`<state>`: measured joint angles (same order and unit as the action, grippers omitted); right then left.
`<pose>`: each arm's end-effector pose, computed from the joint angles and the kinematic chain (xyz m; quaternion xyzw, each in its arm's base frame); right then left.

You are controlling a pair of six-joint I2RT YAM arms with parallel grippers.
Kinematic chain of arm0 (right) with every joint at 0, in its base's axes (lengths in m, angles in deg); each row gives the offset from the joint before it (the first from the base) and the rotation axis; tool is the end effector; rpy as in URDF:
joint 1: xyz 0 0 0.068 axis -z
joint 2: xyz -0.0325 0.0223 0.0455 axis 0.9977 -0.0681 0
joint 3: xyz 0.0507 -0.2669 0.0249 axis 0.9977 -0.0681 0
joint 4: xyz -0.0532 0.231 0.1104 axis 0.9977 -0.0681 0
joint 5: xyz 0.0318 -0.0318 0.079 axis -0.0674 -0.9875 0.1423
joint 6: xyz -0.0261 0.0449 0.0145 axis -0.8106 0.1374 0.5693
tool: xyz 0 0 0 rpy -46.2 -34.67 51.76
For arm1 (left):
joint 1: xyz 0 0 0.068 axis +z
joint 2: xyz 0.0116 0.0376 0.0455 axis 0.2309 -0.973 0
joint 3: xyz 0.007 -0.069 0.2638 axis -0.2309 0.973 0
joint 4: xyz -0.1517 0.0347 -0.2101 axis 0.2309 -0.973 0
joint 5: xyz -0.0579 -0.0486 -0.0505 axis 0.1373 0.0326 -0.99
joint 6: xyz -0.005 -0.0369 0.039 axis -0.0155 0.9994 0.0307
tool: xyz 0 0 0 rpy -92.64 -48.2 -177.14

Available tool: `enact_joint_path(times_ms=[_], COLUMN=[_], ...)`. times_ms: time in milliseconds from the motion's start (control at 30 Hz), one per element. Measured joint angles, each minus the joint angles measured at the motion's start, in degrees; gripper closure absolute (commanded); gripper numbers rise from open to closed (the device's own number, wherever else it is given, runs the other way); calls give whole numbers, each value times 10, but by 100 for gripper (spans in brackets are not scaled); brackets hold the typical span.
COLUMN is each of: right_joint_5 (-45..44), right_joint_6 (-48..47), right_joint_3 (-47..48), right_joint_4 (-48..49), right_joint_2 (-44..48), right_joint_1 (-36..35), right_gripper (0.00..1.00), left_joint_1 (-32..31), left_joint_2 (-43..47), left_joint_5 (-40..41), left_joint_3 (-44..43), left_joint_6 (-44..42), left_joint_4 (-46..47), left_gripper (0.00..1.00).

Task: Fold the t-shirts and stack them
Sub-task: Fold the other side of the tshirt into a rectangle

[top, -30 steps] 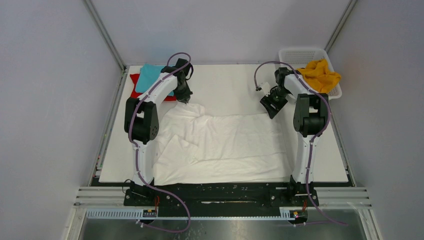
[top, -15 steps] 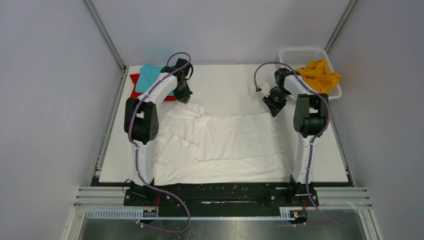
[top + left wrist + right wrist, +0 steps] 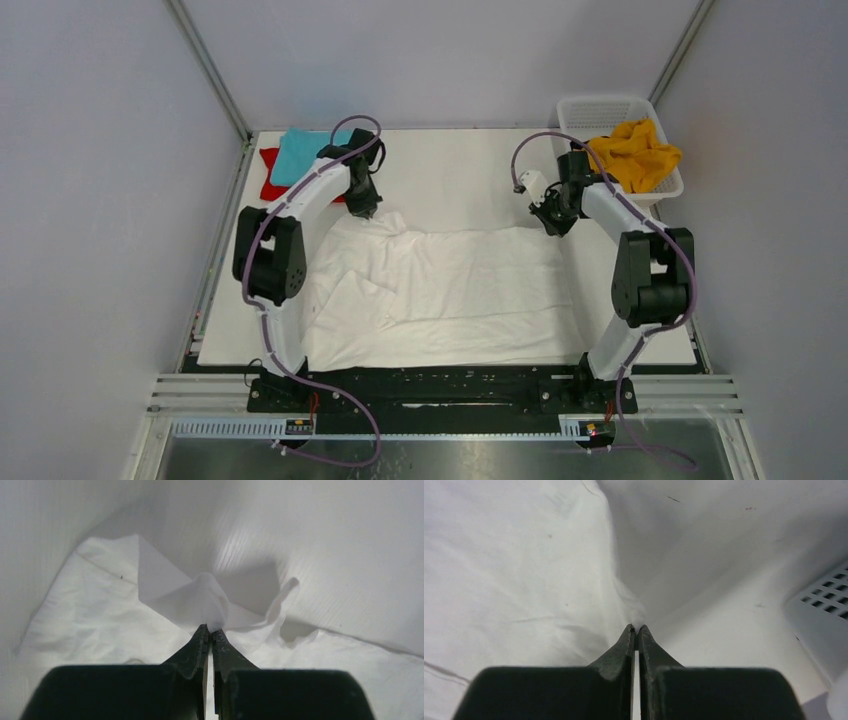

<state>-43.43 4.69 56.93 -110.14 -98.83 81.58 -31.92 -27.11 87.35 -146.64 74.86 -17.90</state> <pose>0.3627 0.0358 0.1976 -0.4571 0.8673 0.0263 0.1954 0.4005 -0.1281 0.2319 -0.2055 0.9598 -0.0108 0.1906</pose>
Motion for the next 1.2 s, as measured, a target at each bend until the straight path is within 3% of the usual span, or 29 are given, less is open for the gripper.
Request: enact_joint_path(times_ms=[233,667,1200], right_joint_5=[0,-2,-110], right_joint_6=[-16,-41,4], right_joint_3=[-115,-293,-376], right_joint_4=[67,103,132], right_joint_2=[144,364,469], right_joint_1=[-25,-64,-66], right_gripper=[100,100,100], left_joint_1=[-23,-80,-113], left_joint_2=[134,332,567], left_joint_5=[7,19,34], left_joint_3=[134,357,497], left_joint_6=[17,54,99], left_joint_4=[40,84,42], left_gripper=[100,100,100])
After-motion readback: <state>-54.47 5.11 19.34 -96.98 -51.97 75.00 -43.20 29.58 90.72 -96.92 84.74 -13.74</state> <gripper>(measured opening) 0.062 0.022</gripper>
